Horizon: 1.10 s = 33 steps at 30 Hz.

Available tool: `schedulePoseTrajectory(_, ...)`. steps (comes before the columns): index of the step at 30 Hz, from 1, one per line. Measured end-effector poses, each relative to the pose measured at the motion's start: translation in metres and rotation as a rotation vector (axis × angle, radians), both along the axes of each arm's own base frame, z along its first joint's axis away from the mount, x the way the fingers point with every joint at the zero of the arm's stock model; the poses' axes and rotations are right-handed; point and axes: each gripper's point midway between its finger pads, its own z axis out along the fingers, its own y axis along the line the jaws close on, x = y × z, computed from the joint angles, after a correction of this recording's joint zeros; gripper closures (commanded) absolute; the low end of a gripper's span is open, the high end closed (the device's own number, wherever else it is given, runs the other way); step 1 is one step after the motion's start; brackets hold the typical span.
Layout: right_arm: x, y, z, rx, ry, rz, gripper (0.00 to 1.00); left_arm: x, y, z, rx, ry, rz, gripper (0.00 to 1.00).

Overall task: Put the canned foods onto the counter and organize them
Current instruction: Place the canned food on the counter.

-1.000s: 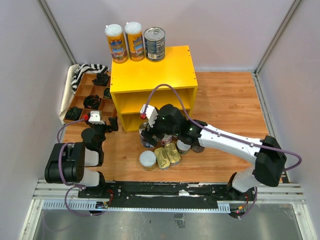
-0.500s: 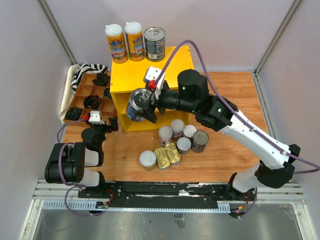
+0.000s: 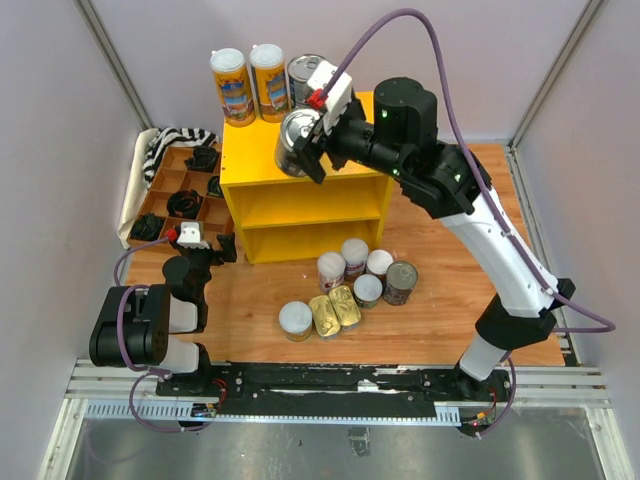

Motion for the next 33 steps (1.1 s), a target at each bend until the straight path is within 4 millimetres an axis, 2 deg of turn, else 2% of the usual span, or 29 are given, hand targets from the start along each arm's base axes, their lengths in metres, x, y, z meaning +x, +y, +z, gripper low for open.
schedulePoseTrajectory(7, 0.078, -0.058, -0.024, -0.041, 0.074, -0.229, 0.99, 0.0, 0.0, 0.0, 0.0, 0.0, 0.0, 0.0)
schedulePoseTrajectory(10, 0.099, -0.079, -0.033, -0.049, 0.105, -0.294, 0.99, 0.0, 0.0, 0.0, 0.0, 0.0, 0.0, 0.0)
schedulePoseTrajectory(14, 0.112, -0.095, -0.038, -0.026, 0.146, -0.321, 0.97, 0.0, 0.0, 0.0, 0.0, 0.0, 0.0, 0.0)
schedulePoseTrajectory(15, 0.114, -0.098, -0.038, -0.018, 0.156, -0.323, 0.92, 0.0, 0.0, 0.0, 0.0, 0.0, 0.0, 0.0)
schedulePoseTrajectory(16, 0.115, -0.1, -0.038, -0.01, 0.165, -0.322, 0.8, 0.0, 0.0, 0.0, 0.0, 0.0, 0.0, 0.0)
schedulePoseTrajectory(18, 0.119, -0.103, -0.039, 0.004, 0.179, -0.319, 0.36, 0.0, 0.0, 0.0, 0.0, 0.0, 0.0, 0.0)
schedulePoseTrajectory(20, 0.122, -0.104, -0.039, 0.014, 0.185, -0.314, 0.02, 0.0, 0.0, 0.0, 0.0, 0.0, 0.0, 0.0)
schedulePoseTrajectory(23, 0.126, -0.102, -0.037, 0.028, 0.183, -0.303, 0.02, 0.0, 0.0, 0.0, 0.0, 0.0, 0.0, 0.0)
schedulePoseTrajectory(30, 0.133, -0.096, -0.015, 0.098, 0.111, -0.29, 0.01, 0.0, 0.0, 0.0, 0.0, 0.0, 0.0, 0.0)
schedulePoseTrajectory(33, 0.132, -0.096, -0.022, 0.105, 0.121, -0.29, 0.01, 0.0, 0.0, 0.0, 0.0, 0.0, 0.0, 0.0)
